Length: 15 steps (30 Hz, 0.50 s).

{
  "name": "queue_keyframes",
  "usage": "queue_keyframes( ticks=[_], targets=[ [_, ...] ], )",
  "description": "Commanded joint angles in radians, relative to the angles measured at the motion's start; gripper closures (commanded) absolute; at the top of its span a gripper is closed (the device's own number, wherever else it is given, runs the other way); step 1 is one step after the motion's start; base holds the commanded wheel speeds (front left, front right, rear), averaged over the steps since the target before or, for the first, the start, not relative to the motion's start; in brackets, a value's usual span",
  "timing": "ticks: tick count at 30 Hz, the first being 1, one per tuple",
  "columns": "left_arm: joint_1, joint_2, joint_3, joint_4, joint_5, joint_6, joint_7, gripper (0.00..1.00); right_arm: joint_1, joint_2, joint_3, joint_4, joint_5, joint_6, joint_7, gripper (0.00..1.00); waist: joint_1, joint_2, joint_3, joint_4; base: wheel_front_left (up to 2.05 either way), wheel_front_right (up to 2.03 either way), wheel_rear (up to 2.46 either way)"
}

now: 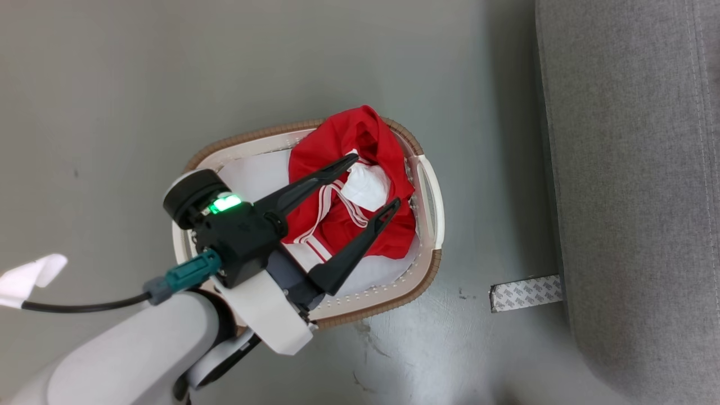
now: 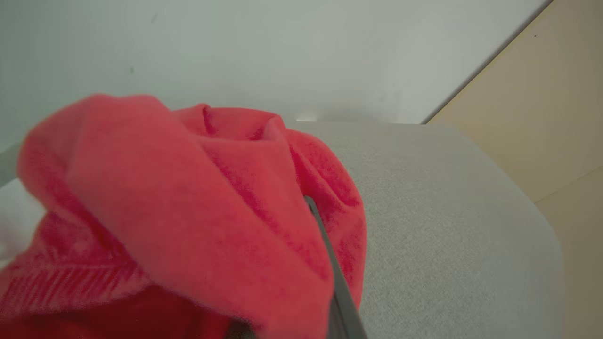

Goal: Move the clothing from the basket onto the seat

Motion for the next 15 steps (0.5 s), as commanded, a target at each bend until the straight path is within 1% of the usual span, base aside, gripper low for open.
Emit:
queue_keyframes(
  ticks=[1, 2, 3, 4, 9, 15],
  targets=[
    [-0.009, 0.009, 0.003, 0.005, -0.008, 0.002, -0.012, 0.00, 0.022, -0.002, 0.009, 0.004, -0.009, -0.002, 0.021, 0.80, -0.0002, -0.0001, -0.004, 0.001, 0.00, 0.00, 0.00],
    [-0.009, 0.009, 0.004, 0.007, -0.010, 0.003, -0.012, 0.00, 0.034, -0.003, 0.010, 0.004, -0.003, -0.002, 0.034, 0.64, -0.0002, -0.0001, -0.006, 0.002, 0.00, 0.00, 0.00],
    [-0.009, 0.010, 0.004, 0.008, -0.012, 0.005, -0.012, 0.00, 0.044, -0.005, 0.011, 0.003, 0.004, -0.002, 0.041, 0.45, -0.0002, -0.0001, -0.008, 0.001, 0.00, 0.00, 0.00],
    [-0.008, 0.011, 0.005, 0.009, -0.012, 0.004, -0.012, 0.00, 0.052, -0.007, 0.015, 0.005, 0.007, -0.002, 0.047, 0.00, -0.0002, -0.0001, -0.012, 0.001, 0.00, 0.00, 0.00],
    [0.007, 0.006, 0.004, 0.027, -0.018, 0.010, -0.018, 0.00, 0.074, -0.021, 0.046, 0.038, 0.032, -0.002, 0.046, 0.00, -0.0002, -0.0001, -0.053, -0.007, 0.00, 0.00, 0.00],
    [0.046, -0.011, 0.006, 0.082, -0.045, 0.024, -0.044, 0.00, 0.113, -0.073, 0.149, 0.124, 0.090, -0.002, 0.020, 0.00, -0.0002, -0.0001, -0.170, -0.027, 0.00, 0.00, 0.00]
  ],
)
